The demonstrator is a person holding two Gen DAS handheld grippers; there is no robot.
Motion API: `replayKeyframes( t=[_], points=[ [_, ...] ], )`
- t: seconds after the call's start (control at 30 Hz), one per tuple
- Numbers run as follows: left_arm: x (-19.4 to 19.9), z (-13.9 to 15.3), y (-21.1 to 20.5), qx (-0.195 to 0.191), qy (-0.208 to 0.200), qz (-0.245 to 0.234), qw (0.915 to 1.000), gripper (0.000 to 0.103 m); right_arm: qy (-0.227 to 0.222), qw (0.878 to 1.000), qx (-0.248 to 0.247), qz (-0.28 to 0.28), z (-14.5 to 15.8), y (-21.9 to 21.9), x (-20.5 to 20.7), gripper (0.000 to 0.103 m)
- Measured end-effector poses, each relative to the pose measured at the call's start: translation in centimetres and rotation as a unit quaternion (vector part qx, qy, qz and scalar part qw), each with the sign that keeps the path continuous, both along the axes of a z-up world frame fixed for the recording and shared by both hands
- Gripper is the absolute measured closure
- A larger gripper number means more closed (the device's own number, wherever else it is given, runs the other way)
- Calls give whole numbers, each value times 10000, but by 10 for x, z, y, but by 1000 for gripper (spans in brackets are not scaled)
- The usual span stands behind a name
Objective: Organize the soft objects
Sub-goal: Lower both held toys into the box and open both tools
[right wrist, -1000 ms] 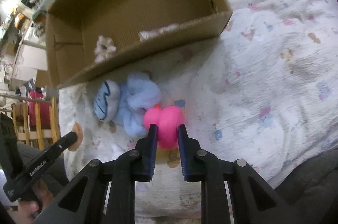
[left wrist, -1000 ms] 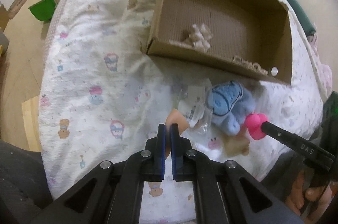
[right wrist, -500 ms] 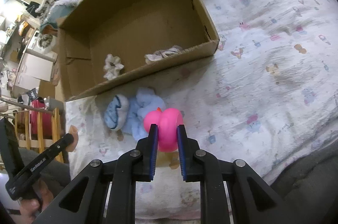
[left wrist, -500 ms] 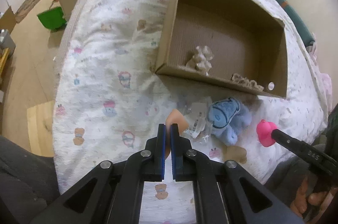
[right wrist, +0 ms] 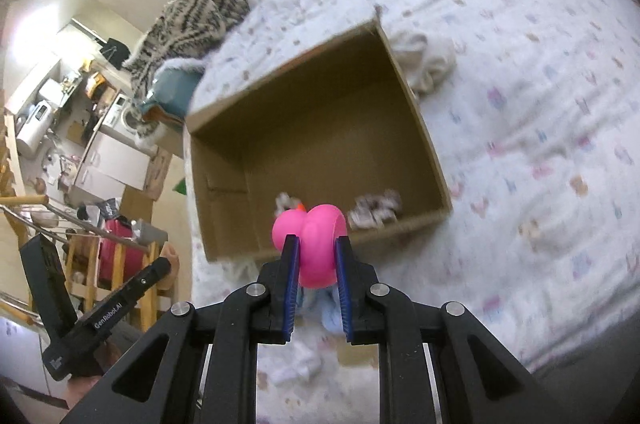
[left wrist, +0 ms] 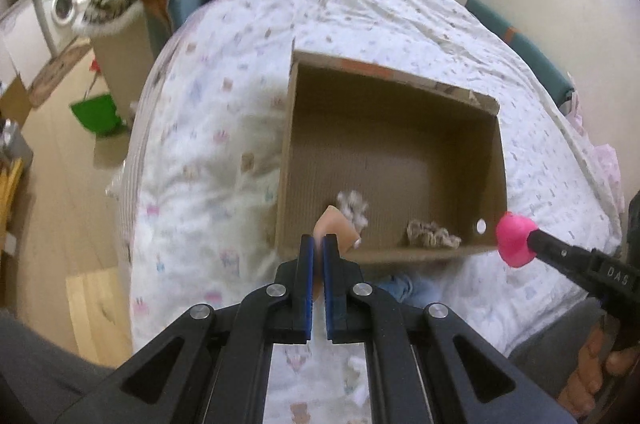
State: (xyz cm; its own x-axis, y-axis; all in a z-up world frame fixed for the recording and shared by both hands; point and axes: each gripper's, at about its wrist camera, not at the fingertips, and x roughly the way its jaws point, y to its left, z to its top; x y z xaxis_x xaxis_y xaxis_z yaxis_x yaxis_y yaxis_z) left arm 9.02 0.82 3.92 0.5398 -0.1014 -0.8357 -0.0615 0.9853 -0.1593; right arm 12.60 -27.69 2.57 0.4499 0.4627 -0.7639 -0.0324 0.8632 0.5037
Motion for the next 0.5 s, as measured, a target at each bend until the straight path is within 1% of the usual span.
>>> replayKeyframes(
  t=[0.1,0.27,0.37,0.5],
  points=[
    [16,4,-6,94,-29,-73,9999,98,-33,10000,-28,44,0,8,15,84],
    [41,2,-20,298,-23,-208,9993,98,-13,9998,-105,158,-8,19,34,84],
    [55,-4,-24,323,47,-245,9992,98,73,9998,-88,177,-18,24,45,84],
    [66,-21,-29,343,201,-289,9988,98,201,9997,-71,94,-33,26,52,84]
  ],
)
